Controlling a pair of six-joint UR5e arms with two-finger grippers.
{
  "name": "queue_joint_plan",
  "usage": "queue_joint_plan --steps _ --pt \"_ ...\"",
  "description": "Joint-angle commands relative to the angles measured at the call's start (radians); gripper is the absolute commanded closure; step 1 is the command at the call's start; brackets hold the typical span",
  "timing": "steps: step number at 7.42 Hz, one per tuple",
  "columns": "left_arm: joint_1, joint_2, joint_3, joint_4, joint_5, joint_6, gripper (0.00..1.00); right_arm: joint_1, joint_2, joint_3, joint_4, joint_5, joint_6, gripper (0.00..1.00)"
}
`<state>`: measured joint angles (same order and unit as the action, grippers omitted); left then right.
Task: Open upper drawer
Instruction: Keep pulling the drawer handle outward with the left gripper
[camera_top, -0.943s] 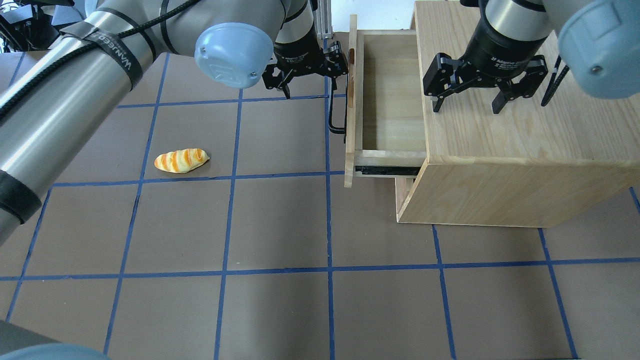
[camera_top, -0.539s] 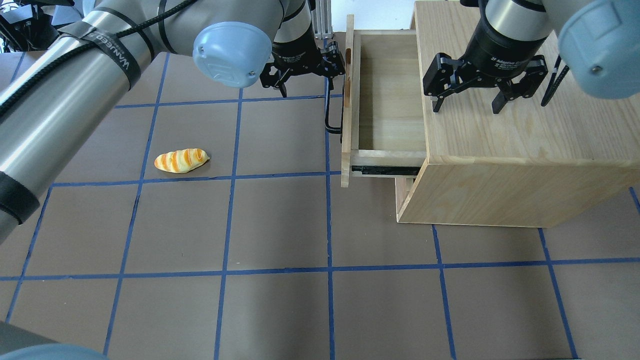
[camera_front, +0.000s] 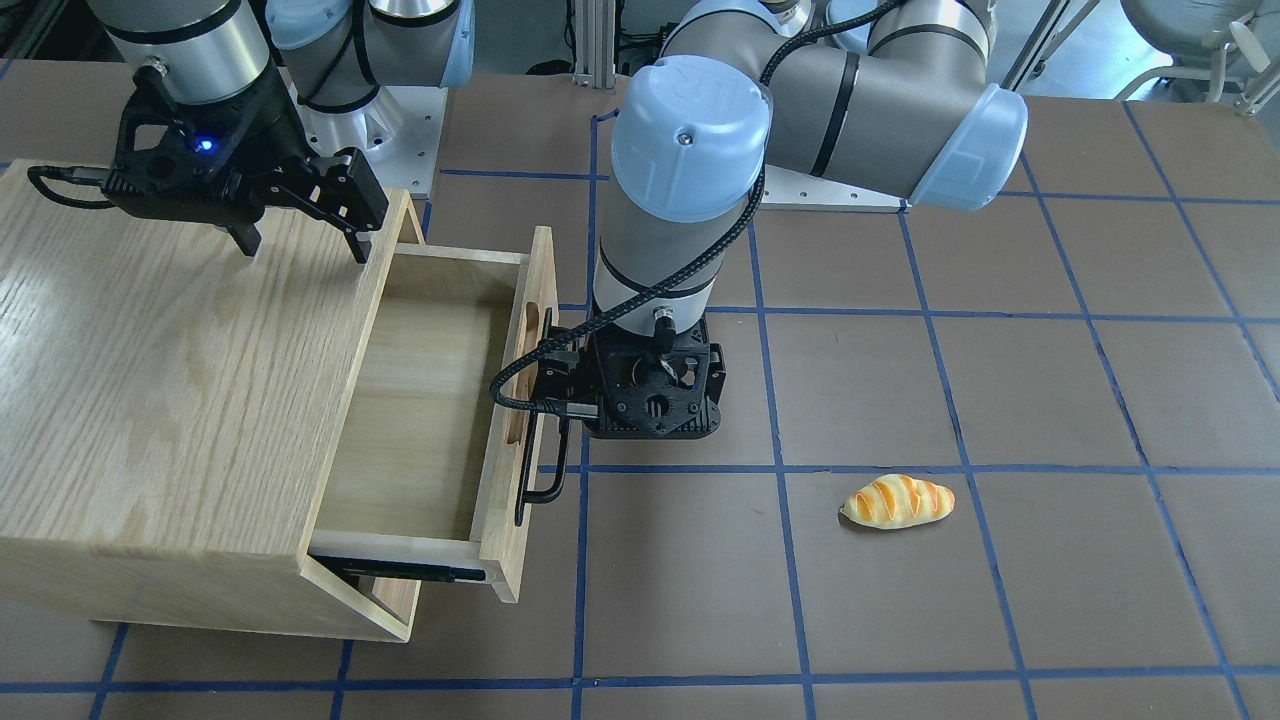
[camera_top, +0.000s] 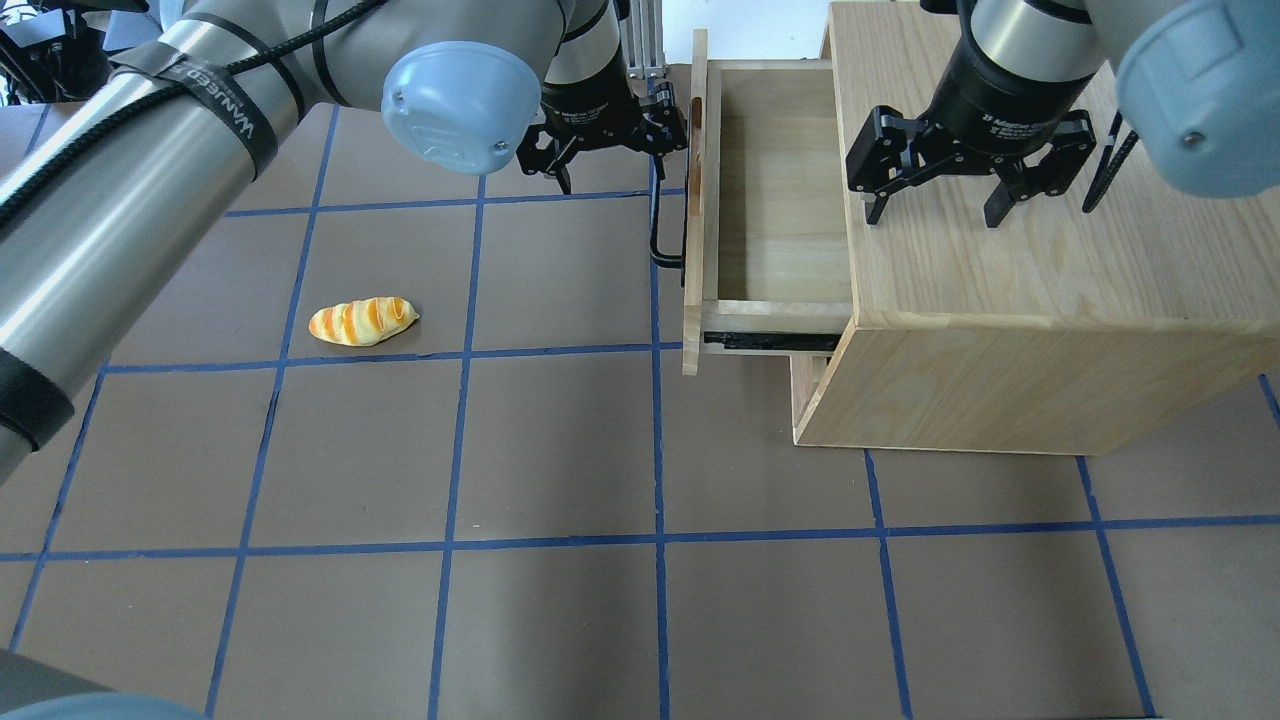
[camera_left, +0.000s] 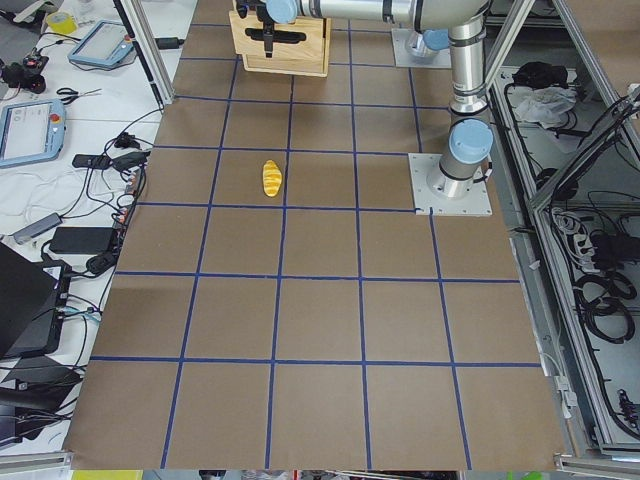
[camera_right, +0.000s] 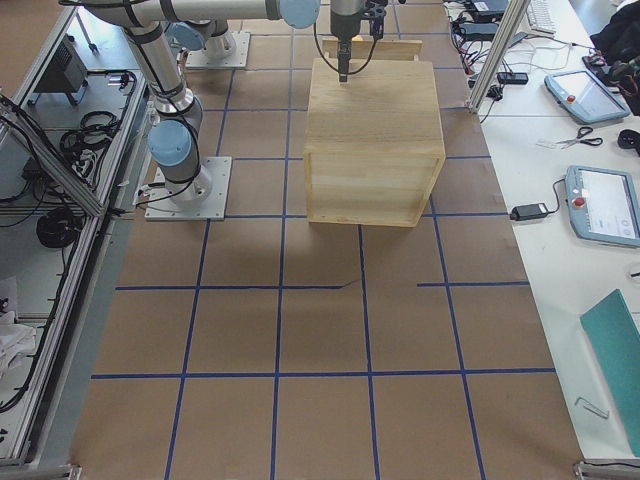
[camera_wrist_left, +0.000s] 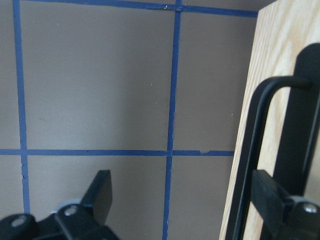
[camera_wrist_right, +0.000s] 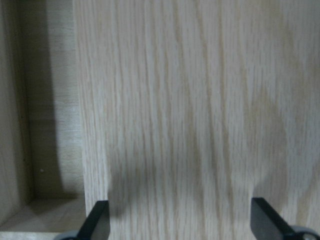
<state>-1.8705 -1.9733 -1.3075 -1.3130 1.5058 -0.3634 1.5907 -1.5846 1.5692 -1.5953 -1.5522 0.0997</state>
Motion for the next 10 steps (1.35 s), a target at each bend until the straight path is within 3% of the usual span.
queue_joint_plan --steps 1,10 --pt "0.001 0.005 -0.001 0.000 0.002 0.020 0.00 0.000 0.000 0.000 0.000 0.000 0.000 0.00" --pt "-0.001 -0.013 0.001 0.011 -0.012 -0.008 0.00 0.000 0.000 0.000 0.000 0.000 0.000 0.00"
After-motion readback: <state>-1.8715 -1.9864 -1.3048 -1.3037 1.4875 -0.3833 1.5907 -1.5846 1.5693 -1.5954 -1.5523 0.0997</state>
